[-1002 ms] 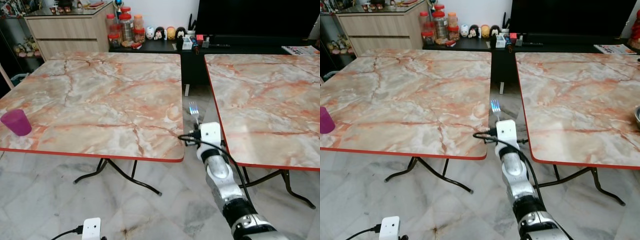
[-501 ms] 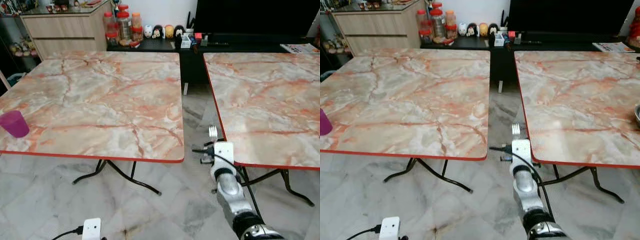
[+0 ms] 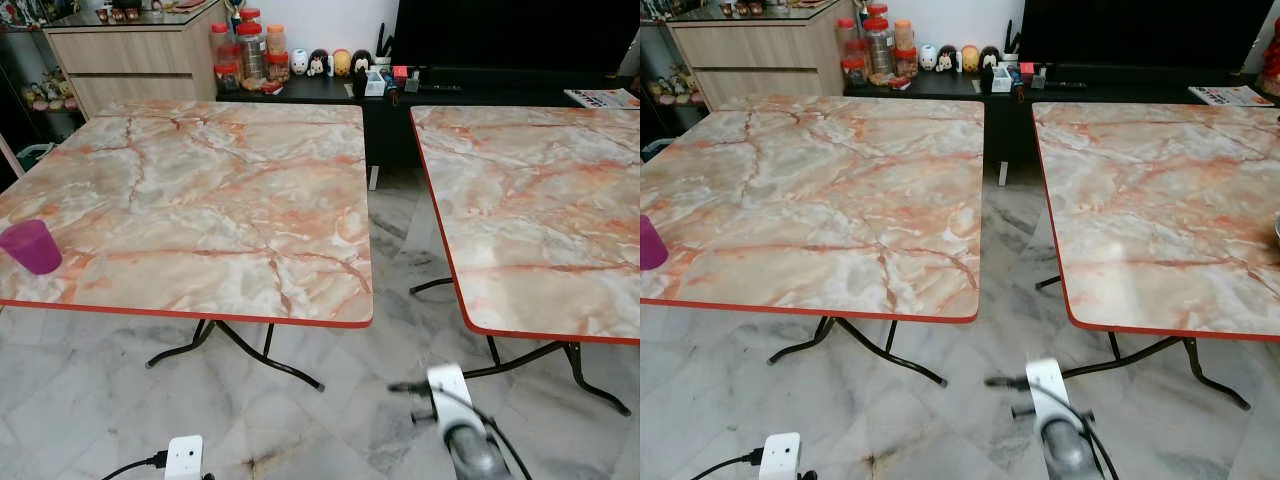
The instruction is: Setting the table
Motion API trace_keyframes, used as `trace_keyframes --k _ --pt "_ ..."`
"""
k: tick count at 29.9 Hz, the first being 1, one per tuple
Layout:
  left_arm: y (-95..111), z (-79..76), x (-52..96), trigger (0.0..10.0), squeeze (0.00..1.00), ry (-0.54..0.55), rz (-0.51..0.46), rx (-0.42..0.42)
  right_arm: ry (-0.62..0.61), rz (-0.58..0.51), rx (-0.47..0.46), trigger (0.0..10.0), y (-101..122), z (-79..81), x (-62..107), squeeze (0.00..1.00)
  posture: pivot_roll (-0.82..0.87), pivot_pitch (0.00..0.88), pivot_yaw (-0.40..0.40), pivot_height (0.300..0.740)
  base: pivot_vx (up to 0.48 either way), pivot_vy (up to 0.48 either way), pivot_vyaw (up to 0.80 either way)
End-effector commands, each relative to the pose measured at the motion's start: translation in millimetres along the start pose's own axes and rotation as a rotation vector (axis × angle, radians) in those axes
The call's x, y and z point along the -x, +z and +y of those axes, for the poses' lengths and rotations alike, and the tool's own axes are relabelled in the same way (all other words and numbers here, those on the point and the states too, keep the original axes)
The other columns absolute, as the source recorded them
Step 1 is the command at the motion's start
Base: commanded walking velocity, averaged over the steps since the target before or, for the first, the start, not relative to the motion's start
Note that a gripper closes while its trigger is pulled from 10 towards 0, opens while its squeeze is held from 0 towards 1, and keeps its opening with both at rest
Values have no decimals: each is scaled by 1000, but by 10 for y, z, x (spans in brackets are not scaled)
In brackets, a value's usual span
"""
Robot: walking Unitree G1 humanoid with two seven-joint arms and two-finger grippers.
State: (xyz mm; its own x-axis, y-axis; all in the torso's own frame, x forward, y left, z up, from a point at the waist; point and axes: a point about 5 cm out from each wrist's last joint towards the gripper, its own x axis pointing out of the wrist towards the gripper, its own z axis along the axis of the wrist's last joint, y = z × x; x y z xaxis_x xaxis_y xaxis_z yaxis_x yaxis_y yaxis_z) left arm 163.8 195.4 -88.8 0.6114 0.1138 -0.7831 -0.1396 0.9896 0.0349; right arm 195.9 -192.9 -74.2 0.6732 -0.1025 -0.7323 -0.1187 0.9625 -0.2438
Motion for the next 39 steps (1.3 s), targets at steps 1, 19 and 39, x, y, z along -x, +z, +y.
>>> trace_keyframes --k 1,19,39 --pt "-28 18 3 10000 0 1 21 -10 44 90 19 10000 -213 35 50 0 -22 0 13 732 0 0 0" --pt "-61 15 5 10000 0 10 53 -40 63 -60 -53 10000 14 88 23 0 -31 0 18 732 0 0 0" --pt "-63 70 9 10000 0 22 54 -53 58 -44 -64 10000 79 116 -5 0 -44 0 45 732 0 -285 0"
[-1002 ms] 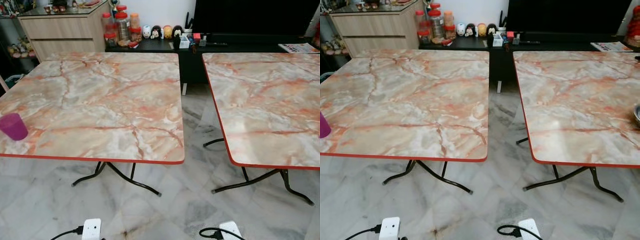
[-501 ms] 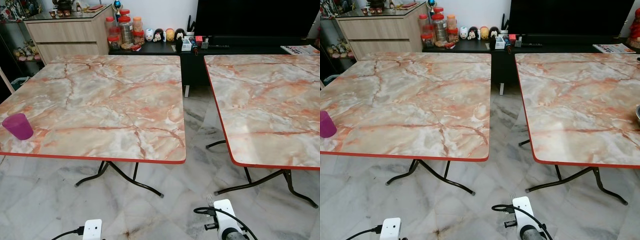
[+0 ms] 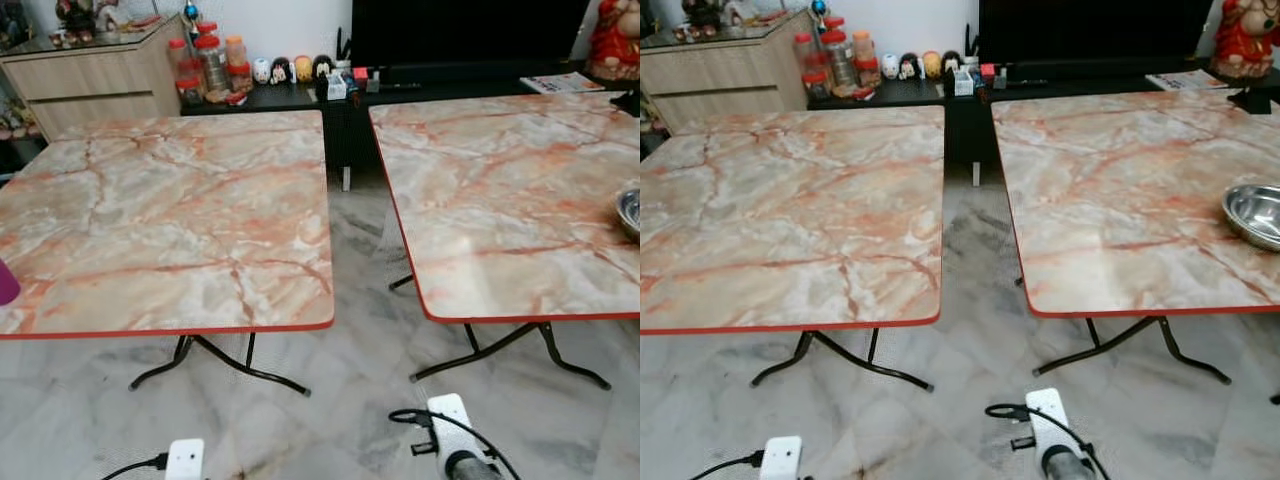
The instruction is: Setting the table
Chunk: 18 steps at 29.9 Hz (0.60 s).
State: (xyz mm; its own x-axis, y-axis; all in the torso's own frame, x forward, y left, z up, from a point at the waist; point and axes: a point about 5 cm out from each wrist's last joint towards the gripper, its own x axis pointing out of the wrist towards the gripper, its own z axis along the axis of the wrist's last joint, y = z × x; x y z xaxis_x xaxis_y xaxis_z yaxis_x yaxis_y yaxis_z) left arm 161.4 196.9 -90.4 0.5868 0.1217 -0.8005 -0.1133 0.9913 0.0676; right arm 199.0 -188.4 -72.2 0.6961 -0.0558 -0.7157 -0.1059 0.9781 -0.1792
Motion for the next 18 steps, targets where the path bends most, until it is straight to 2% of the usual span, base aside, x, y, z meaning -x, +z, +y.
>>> trace_keyframes --k 1,4,9,18 --pt "-31 48 4 10000 0 11 24 -11 19 -5 -9 10000 25 85 -7 0 -44 0 45 732 0 -352 0" --pt "-21 37 1 10000 0 8 20 -14 7 8 -27 10000 -1 77 -3 0 -45 0 45 732 0 -350 0" --pt "-29 29 3 10000 0 5 22 -9 0 27 -61 10000 -37 59 4 0 -44 0 46 732 0 -350 -673" --pt "-82 49 19 10000 0 8 32 1 6 34 -81 10000 -38 75 2 0 -41 0 48 732 0 -347 0"
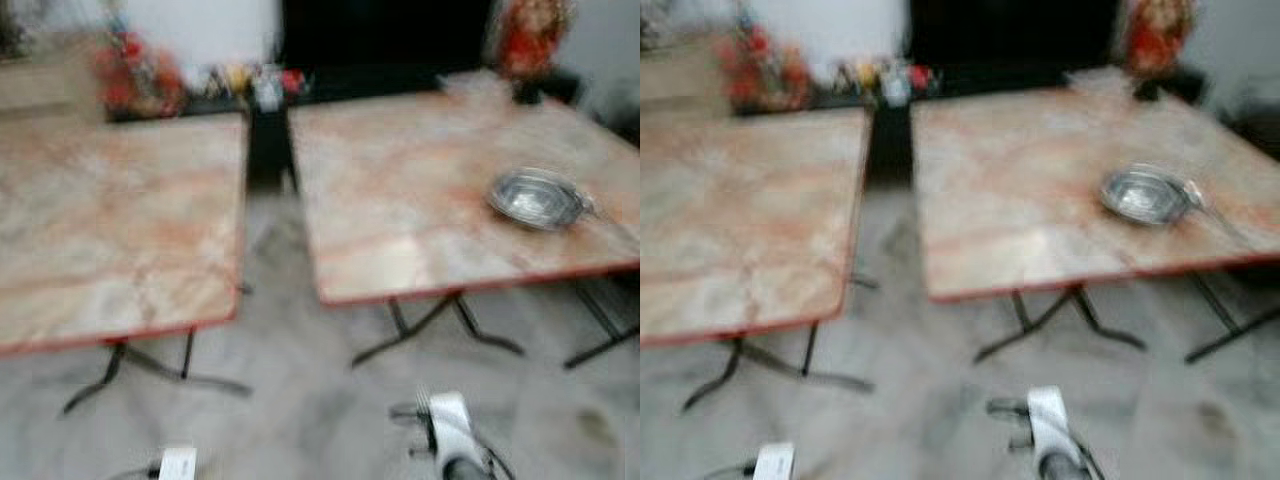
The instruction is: Setting the table
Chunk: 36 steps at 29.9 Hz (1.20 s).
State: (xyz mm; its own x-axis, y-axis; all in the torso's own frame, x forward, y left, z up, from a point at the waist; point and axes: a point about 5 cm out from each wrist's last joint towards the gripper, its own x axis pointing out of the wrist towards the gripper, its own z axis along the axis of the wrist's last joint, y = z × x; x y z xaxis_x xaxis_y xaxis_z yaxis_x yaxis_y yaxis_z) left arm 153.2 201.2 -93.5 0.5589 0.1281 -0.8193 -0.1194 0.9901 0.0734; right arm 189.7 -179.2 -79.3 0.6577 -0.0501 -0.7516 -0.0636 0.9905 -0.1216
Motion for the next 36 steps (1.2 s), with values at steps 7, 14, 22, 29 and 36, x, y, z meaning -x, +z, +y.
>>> trace_keyframes --k 7,14,22,29,36 --pt "-6 -1 2 10000 0 0 0 1 2 -17 -22 10000 71 -14 -18 0 -40 0 46 732 0 -344 0" --pt "20 2 -3 10000 0 2 -8 7 8 -12 -28 10000 66 -12 -18 0 -38 0 42 732 0 -326 0" --pt "18 -7 -3 10000 0 2 -8 19 4 -8 -97 10000 88 -20 -27 0 -34 0 36 732 30 -288 0" --pt "21 5 -3 10000 0 6 -13 30 7 -9 -95 10000 103 -10 -31 0 -30 0 35 732 138 -73 0" --pt "32 7 -1 10000 0 1 -26 59 16 -1 -97 10000 104 7 -34 0 -30 0 35 732 0 0 0"
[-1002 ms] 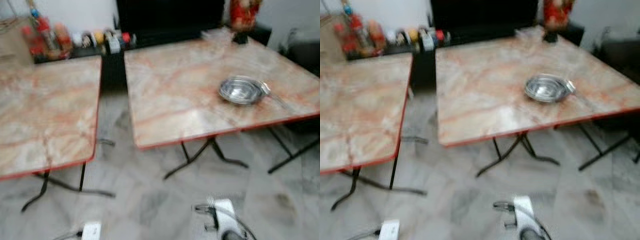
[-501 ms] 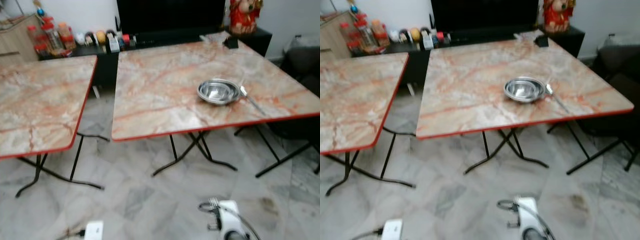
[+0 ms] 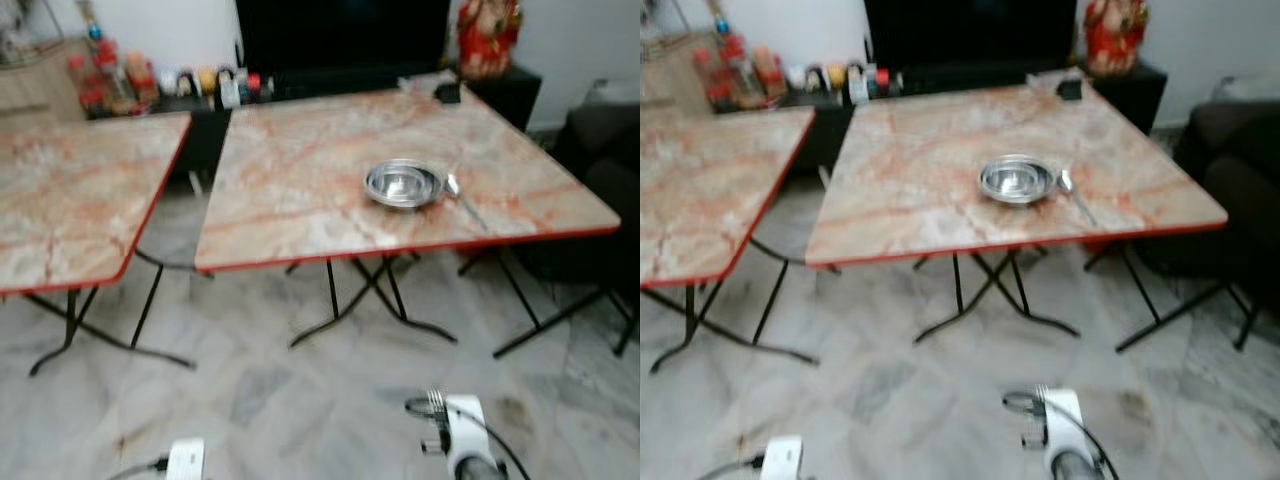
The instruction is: Setting the table
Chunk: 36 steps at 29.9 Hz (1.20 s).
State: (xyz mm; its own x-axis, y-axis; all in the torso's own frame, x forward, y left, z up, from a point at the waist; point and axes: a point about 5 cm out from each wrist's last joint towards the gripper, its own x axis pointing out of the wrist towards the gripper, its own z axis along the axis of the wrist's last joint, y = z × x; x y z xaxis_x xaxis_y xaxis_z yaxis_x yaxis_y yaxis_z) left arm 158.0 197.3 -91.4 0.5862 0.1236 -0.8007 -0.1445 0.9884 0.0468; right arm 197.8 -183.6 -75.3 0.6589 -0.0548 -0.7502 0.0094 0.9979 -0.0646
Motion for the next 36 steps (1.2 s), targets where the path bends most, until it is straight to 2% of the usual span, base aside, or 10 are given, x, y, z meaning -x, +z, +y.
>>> trace_keyframes --k 1,14,17,21,36 --pt "-15 48 5 10000 0 8 6 23 23 5 -2 10000 12 67 -7 0 -30 0 35 732 292 0 0" --pt "-4 49 2 10000 0 9 5 18 22 43 85 10000 -56 59 4 0 -27 0 33 732 441 0 0" --pt "-7 46 2 10000 0 8 5 15 14 51 50 10000 -81 45 10 0 -28 0 33 732 451 0 0" --pt "-11 48 3 10000 0 9 7 8 10 61 70 10000 -88 40 10 0 -27 0 34 732 455 0 0" --pt "4 41 -3 10000 0 1 11 1 10 60 55 10000 -79 51 7 0 -27 0 36 732 406 0 0"
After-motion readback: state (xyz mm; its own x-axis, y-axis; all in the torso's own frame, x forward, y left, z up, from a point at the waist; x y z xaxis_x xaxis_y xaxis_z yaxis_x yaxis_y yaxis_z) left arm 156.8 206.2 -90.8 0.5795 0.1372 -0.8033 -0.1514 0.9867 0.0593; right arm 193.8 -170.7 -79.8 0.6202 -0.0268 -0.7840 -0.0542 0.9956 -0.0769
